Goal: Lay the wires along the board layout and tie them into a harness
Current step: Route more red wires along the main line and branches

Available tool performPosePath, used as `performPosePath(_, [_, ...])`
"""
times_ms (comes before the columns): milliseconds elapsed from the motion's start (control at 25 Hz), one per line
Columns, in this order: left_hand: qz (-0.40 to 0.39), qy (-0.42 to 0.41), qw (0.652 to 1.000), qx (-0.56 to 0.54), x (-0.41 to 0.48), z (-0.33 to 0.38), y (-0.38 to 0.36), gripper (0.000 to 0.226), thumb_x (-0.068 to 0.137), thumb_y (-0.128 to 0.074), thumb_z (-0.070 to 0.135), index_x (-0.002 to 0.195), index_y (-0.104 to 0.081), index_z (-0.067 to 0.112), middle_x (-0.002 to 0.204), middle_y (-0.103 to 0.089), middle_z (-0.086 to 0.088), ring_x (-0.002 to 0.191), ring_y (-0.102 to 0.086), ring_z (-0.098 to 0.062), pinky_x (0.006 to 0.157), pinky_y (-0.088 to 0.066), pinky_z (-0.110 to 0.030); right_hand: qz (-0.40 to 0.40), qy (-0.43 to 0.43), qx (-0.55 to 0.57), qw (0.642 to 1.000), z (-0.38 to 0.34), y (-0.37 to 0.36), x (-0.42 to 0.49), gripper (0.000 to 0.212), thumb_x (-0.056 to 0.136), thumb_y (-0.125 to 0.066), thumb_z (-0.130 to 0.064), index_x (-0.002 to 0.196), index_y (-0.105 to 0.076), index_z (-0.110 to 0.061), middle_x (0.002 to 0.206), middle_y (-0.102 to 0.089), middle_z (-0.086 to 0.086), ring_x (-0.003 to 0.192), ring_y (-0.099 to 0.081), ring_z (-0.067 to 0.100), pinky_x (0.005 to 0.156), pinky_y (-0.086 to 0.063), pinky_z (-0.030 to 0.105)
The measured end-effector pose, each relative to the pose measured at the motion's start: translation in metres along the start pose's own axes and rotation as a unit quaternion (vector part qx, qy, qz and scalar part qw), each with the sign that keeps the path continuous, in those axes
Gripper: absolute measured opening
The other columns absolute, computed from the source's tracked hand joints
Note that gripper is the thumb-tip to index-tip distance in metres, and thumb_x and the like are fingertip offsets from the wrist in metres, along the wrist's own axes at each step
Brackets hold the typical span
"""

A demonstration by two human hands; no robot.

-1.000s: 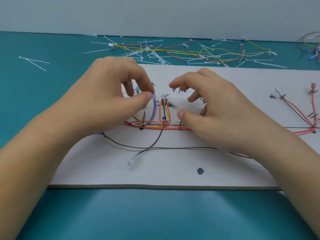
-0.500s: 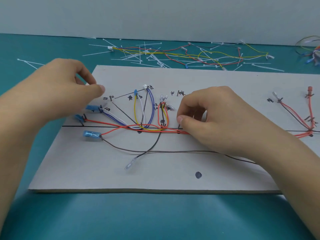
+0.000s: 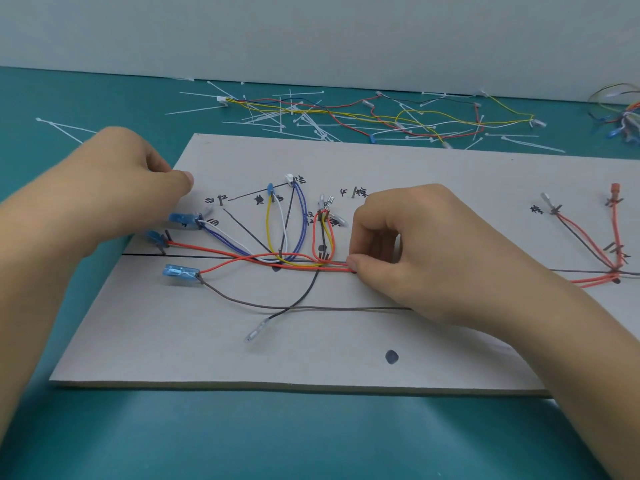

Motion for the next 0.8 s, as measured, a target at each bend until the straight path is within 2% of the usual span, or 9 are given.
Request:
performPosePath(120, [0.015, -0.002, 1.0, -0.005, 0.001, -0.001, -0.003, 0.03, 0.059, -0.053, 0.059, 0.077, -0.069, 0.041, 0.065, -0.072, -0.013, 0.057, -0.068, -0.038, 0.067, -0.06, -0.047, 0.008, 0.012, -0.015, 1.0, -0.003, -0.002, 0.0, 0.018, 0.082, -0.07, -0.016, 0.068, -0.061, -0.02, 0.067, -0.06, -0.007, 0.068, -0.056, 0.007, 0.062, -0.048, 0.029])
performPosePath(200, [0.022, -0.001, 1.0, -0.005, 0.002, -0.003, -0.003, 0.024, 0.062, -0.055, 0.053, 0.075, -0.07, 0.04, 0.056, -0.069, -0.008, 0.06, -0.071, -0.037, 0.065, -0.061, -0.052, 0.014, 0.02, -0.019, 1.0, -0.005, -0.003, 0.001, 0.018, 0.081, -0.069, -0.014, 0.068, -0.058, -0.018, 0.067, -0.058, -0.005, 0.067, -0.054, 0.008, 0.062, -0.048, 0.033])
performPosePath(320, [0.034, -0.004, 0.999, -0.004, -0.001, -0.002, -0.003, 0.017, 0.066, -0.057, 0.045, 0.074, -0.071, 0.041, 0.053, -0.067, -0.003, 0.06, -0.07, -0.036, 0.063, -0.061, -0.05, 0.013, 0.024, -0.02, 0.999, -0.006, -0.004, 0.003, 0.017, 0.08, -0.067, -0.012, 0.068, -0.057, -0.016, 0.067, -0.057, -0.002, 0.067, -0.053, 0.011, 0.063, -0.049, 0.039])
performPosePath(440, [0.044, -0.01, 0.999, -0.022, -0.001, 0.0, -0.005, 0.015, 0.068, -0.057, 0.039, 0.074, -0.071, 0.04, 0.054, -0.068, -0.004, 0.061, -0.069, -0.035, 0.061, -0.06, -0.046, 0.003, 0.034, -0.024, 0.999, -0.007, -0.003, 0.003, 0.015, 0.079, -0.066, -0.01, 0.068, -0.057, -0.015, 0.067, -0.057, -0.002, 0.067, -0.052, 0.013, 0.063, -0.048, 0.04])
performPosePath(520, [0.042, -0.013, 0.998, -0.035, -0.002, 0.002, -0.006, 0.013, 0.069, -0.061, 0.036, 0.074, -0.071, 0.044, 0.054, -0.068, -0.001, 0.06, -0.068, -0.03, 0.059, -0.057, -0.037, -0.005, 0.056, -0.042, 0.998, -0.009, -0.001, 0.002, 0.014, 0.08, -0.065, -0.009, 0.068, -0.06, -0.015, 0.066, -0.058, -0.003, 0.067, -0.052, 0.013, 0.063, -0.046, 0.038])
performPosePath(600, [0.044, -0.008, 0.998, -0.039, -0.002, 0.001, -0.006, 0.004, 0.072, -0.071, 0.032, 0.07, -0.073, 0.033, 0.055, -0.068, 0.004, 0.061, -0.067, -0.022, 0.058, -0.051, -0.027, -0.01, 0.074, -0.053, 0.996, -0.01, 0.002, 0.003, 0.014, 0.08, -0.066, -0.007, 0.068, -0.061, -0.014, 0.065, -0.058, -0.004, 0.066, -0.052, 0.013, 0.063, -0.045, 0.036])
performPosePath(680, [0.048, 0.006, 0.998, -0.049, 0.0, -0.001, -0.006, 0.016, 0.077, -0.08, 0.029, 0.065, -0.072, 0.022, 0.063, -0.07, 0.003, 0.063, -0.066, -0.02, 0.059, -0.047, -0.025, -0.017, 0.084, -0.054, 0.995, -0.011, 0.003, 0.002, 0.015, 0.079, -0.066, -0.006, 0.067, -0.062, -0.014, 0.065, -0.058, -0.003, 0.065, -0.052, 0.015, 0.063, -0.045, 0.037])
performPosePath(800, [0.043, 0.003, 0.998, -0.044, -0.007, 0.006, -0.009, 0.02, 0.082, -0.082, 0.032, 0.07, -0.072, 0.021, 0.072, -0.07, 0.001, 0.069, -0.064, -0.017, 0.059, -0.043, -0.025, -0.027, 0.079, -0.06, 0.995, -0.006, 0.008, -0.004, 0.016, 0.077, -0.067, -0.008, 0.064, -0.063, -0.016, 0.063, -0.059, -0.003, 0.065, -0.055, 0.014, 0.062, -0.047, 0.038])
Point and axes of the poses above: each hand's wrist, its own x-axis towards the middle knuckle, its own y-axis out of the back of the hand, z = x × y, the point moved 4 cm from there along x, towards the middle knuckle
